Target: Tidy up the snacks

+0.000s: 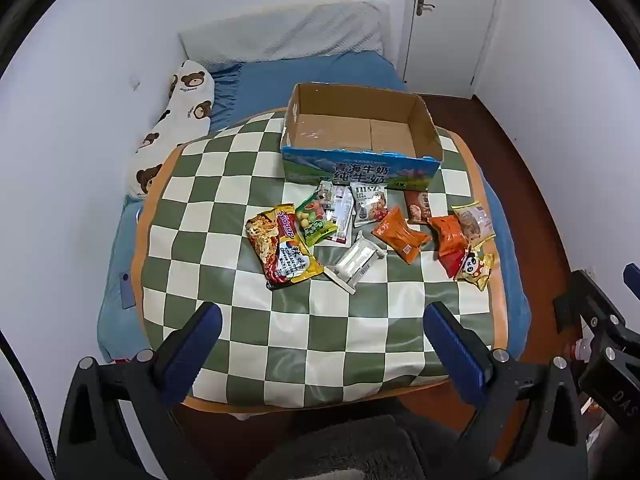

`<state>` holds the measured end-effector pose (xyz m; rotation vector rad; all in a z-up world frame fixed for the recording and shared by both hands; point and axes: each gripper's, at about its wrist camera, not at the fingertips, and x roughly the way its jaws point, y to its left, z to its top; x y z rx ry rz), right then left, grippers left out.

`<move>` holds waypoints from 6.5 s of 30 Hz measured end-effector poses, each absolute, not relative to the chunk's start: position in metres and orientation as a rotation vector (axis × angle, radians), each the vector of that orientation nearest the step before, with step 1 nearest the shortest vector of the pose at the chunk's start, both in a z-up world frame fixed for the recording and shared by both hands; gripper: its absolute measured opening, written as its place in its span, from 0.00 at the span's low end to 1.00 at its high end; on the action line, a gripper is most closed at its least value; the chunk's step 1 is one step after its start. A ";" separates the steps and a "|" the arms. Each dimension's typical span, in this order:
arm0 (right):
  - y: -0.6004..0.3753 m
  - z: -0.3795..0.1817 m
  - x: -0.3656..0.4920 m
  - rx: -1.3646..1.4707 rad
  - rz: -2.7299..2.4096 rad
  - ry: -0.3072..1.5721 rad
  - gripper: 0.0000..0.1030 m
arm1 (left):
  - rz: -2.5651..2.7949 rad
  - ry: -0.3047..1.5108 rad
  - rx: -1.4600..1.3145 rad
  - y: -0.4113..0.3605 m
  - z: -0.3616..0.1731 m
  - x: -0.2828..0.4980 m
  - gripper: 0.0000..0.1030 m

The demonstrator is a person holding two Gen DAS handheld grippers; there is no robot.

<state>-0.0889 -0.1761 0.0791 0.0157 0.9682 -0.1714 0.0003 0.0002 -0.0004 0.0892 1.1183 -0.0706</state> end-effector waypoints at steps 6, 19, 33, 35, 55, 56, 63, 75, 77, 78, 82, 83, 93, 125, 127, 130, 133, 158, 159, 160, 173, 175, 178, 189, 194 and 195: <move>-0.177 0.080 -0.084 0.012 -0.174 0.974 1.00 | -0.073 1.111 0.087 0.000 0.000 0.000 1.00; -0.180 0.081 -0.079 0.020 -0.182 0.957 1.00 | -0.078 1.111 0.083 -0.004 0.002 0.009 1.00; -0.180 0.081 -0.078 0.024 -0.179 0.951 1.00 | -0.082 1.103 0.088 -0.011 0.003 0.010 1.00; -0.180 0.081 -0.078 0.024 -0.179 0.951 1.00 | -0.081 1.102 0.088 -0.011 0.003 0.010 1.00; -0.173 0.082 -0.076 0.031 -0.168 0.949 1.00 | -0.084 1.102 0.085 -0.007 0.003 0.009 1.00; -0.173 0.082 -0.076 0.031 -0.168 0.949 1.00 | -0.083 1.102 0.085 -0.007 0.003 0.009 1.00; -0.171 0.082 -0.073 0.035 -0.162 0.950 1.00 | -0.084 1.101 0.083 -0.004 0.003 0.010 1.00; -0.167 0.082 -0.072 0.037 -0.159 0.950 1.00 | -0.091 1.098 0.082 0.001 0.004 0.014 1.00; -0.166 0.082 -0.072 0.038 -0.159 0.949 1.00 | -0.091 1.096 0.081 0.006 0.008 0.018 1.00; -0.166 0.082 -0.072 0.038 -0.159 0.949 1.00 | -0.091 1.095 0.082 0.006 0.008 0.019 1.00; -0.165 0.082 -0.072 0.038 -0.159 0.950 1.00 | -0.090 1.092 0.083 0.004 0.009 0.019 1.00; -0.166 0.082 -0.072 0.039 -0.158 0.950 1.00 | -0.090 1.092 0.085 0.004 0.009 0.019 1.00; -0.165 0.082 -0.071 0.059 -0.151 0.954 1.00 | -0.090 1.091 0.084 0.000 0.010 0.018 1.00; -0.296 -0.247 0.079 0.212 -0.167 1.477 0.97 | -0.291 1.398 0.742 -0.127 -0.333 0.182 0.93; -0.309 -0.257 0.079 0.247 -0.171 1.498 0.97 | -0.297 1.418 0.768 -0.131 -0.348 0.187 0.73; -0.326 -0.268 0.079 0.283 -0.186 1.522 0.97 | -0.318 1.481 0.685 -0.130 -0.358 0.193 0.47; -0.345 -0.279 0.079 0.325 -0.192 1.535 0.97 | -0.265 1.503 0.592 -0.124 -0.357 0.192 0.46; -0.394 -0.330 0.093 0.314 -0.032 1.746 0.49 | -0.148 1.663 0.217 -0.062 -0.401 0.162 0.58; -0.403 -0.334 0.089 0.416 -0.033 1.776 0.48 | -0.149 1.667 0.207 -0.054 -0.401 0.159 0.58; -0.409 -0.338 0.084 0.503 -0.028 1.800 0.48 | -0.149 1.672 0.194 -0.045 -0.405 0.160 0.58; -0.375 -0.263 0.065 -0.048 0.006 1.566 0.82 | -0.165 1.654 0.210 -0.032 -0.379 0.126 0.58; -0.365 -0.261 0.069 -0.221 0.025 1.533 0.83 | -0.163 1.644 0.233 -0.035 -0.374 0.120 0.58; -0.347 -0.272 0.077 -0.481 0.097 1.501 0.83 | -0.160 1.634 0.254 -0.039 -0.371 0.114 0.58; -0.453 -0.304 0.104 0.339 0.003 1.780 0.64 | -0.166 1.644 0.207 -0.039 -0.373 0.111 0.60; -0.482 -0.302 0.095 0.510 -0.028 1.803 0.69 | -0.163 1.658 0.160 -0.036 -0.376 0.114 0.60; -0.481 -0.299 0.087 0.470 -0.040 1.796 0.77 | -0.161 1.656 0.151 -0.035 -0.377 0.117 0.60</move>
